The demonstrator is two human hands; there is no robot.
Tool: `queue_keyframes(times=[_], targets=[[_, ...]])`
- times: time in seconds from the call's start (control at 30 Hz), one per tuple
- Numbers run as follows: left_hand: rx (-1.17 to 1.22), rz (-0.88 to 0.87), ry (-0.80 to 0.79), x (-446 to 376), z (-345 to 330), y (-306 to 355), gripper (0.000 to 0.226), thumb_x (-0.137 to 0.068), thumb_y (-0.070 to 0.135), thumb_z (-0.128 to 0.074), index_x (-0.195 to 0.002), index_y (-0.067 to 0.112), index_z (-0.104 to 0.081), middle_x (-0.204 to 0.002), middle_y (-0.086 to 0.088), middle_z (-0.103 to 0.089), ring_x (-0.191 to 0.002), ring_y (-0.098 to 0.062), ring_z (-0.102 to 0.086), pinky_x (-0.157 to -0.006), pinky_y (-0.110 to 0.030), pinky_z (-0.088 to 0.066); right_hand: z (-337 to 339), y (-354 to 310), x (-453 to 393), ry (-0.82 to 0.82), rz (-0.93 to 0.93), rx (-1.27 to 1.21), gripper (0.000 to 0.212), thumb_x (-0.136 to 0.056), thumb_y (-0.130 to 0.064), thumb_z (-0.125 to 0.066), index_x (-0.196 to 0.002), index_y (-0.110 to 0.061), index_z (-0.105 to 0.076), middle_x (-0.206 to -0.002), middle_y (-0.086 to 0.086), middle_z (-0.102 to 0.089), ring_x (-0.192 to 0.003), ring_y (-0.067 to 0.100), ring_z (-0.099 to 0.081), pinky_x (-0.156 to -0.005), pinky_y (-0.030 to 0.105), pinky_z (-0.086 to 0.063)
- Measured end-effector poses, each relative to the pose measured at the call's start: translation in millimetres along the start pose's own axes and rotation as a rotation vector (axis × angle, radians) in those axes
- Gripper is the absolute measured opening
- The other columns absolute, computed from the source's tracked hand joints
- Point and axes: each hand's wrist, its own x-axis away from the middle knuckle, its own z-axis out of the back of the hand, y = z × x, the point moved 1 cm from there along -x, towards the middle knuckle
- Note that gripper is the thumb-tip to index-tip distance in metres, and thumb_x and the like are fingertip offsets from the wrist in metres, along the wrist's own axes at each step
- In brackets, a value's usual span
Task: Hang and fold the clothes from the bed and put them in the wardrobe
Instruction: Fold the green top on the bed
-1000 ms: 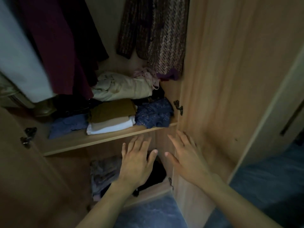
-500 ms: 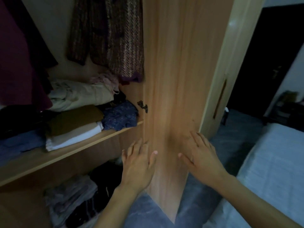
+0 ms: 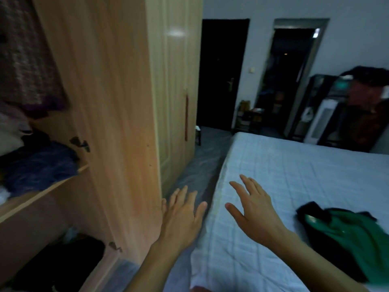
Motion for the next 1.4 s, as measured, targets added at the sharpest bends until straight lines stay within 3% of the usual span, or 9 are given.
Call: queue_keyframes(times=[0.2,0.5,0.67,0.9,1.2,1.4], targets=[[0.026,-0.15,-0.052,-3.2,-46.6,106.7,0.059,-0.102,0.058,-0.024,-0.153,0.03,-0.028,-0.165,0.003,-0.013,-0.151,-0.016,-0.007,-0.122,-0.05,-0.005,30.5,104.6,58.3,0.054,-0.177,0.026,0.065,-0.097,-0.06,-0.037,-0.153,-0.033,-0.018,-0.166,-0.001,-0.004,-0.152,0.023,-0.002,-0.121,0.044,-0.013],[0.084,-0.269,-0.165,31.4,-154.0,273.3,0.062,-0.099,0.062,-0.029,-0.151,0.028,-0.034,-0.164,0.002,-0.021,-0.15,-0.018,-0.013,-0.121,-0.042,-0.018,54.4,267.7,177.5,0.038,-0.359,0.025,0.066,-0.097,-0.058,-0.039,-0.154,-0.027,-0.025,-0.163,0.003,-0.017,-0.151,0.024,-0.011,-0.121,0.043,-0.016],[0.081,-0.369,-0.252,50.3,-196.3,338.1,0.062,-0.099,0.062,-0.03,-0.15,0.027,-0.035,-0.163,0.002,-0.022,-0.15,-0.017,-0.013,-0.119,-0.042,-0.021,67.2,332.4,224.3,0.058,-0.471,0.005,0.068,-0.097,-0.057,-0.04,-0.154,-0.025,-0.024,-0.163,0.005,-0.016,-0.151,0.025,-0.01,-0.121,0.043,-0.015],[0.096,-0.523,-0.243,29.5,-228.3,410.3,0.058,-0.1,0.057,-0.035,-0.147,0.024,-0.04,-0.156,0.002,-0.034,-0.144,-0.016,-0.024,-0.115,-0.038,-0.027,75.2,392.4,267.2,0.11,-0.63,-0.048,0.068,-0.097,-0.058,-0.042,-0.154,-0.025,-0.026,-0.162,0.004,-0.019,-0.15,0.023,-0.012,-0.121,0.043,-0.017],[0.195,-0.62,-0.31,-40.1,-293.3,482.2,0.06,-0.099,0.057,-0.036,-0.147,0.022,-0.042,-0.157,-0.001,-0.034,-0.145,-0.018,-0.024,-0.118,-0.041,-0.026,83.5,474.6,239.3,0.104,-0.751,0.023,0.067,-0.097,-0.056,-0.043,-0.154,-0.025,-0.025,-0.163,0.005,-0.017,-0.151,0.025,-0.012,-0.121,0.043,-0.017],[0.251,-0.604,-0.33,-125.4,-325.1,494.0,0.06,-0.098,0.058,-0.037,-0.146,0.022,-0.042,-0.155,-0.001,-0.036,-0.145,-0.019,-0.025,-0.117,-0.041,-0.027,83.7,528.0,181.6,0.079,-0.811,0.051,0.064,-0.098,-0.056,-0.041,-0.153,-0.027,-0.027,-0.163,0.004,-0.018,-0.15,0.024,-0.013,-0.12,0.042,-0.017]])
